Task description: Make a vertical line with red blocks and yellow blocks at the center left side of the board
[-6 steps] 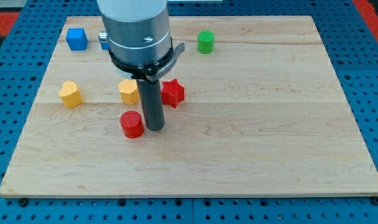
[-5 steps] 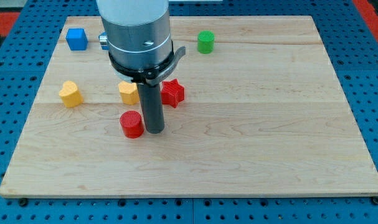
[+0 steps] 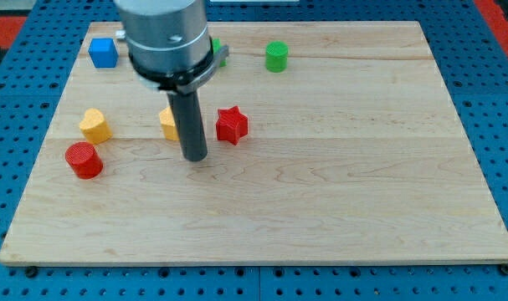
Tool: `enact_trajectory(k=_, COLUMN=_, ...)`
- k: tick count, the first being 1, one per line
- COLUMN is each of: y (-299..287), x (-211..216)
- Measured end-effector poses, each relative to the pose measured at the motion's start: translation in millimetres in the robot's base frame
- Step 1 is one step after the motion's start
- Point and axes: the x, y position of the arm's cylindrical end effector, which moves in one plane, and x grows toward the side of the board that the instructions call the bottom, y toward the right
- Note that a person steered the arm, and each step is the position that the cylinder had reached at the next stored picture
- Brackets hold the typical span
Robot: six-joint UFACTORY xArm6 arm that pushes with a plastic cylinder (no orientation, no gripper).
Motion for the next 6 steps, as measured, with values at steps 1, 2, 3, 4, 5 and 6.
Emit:
enact_trajectory(k=1, y=-9, x=-25)
enact_trajectory(k=2, y=-14, x=-49)
enact_trajectory(k=3, y=-43, x=-64)
enact_trajectory(k=4, y=-118, x=-64)
enact_trajectory(k=5, y=-136, x=-70)
enact_trajectory(k=6, y=-75, x=-72)
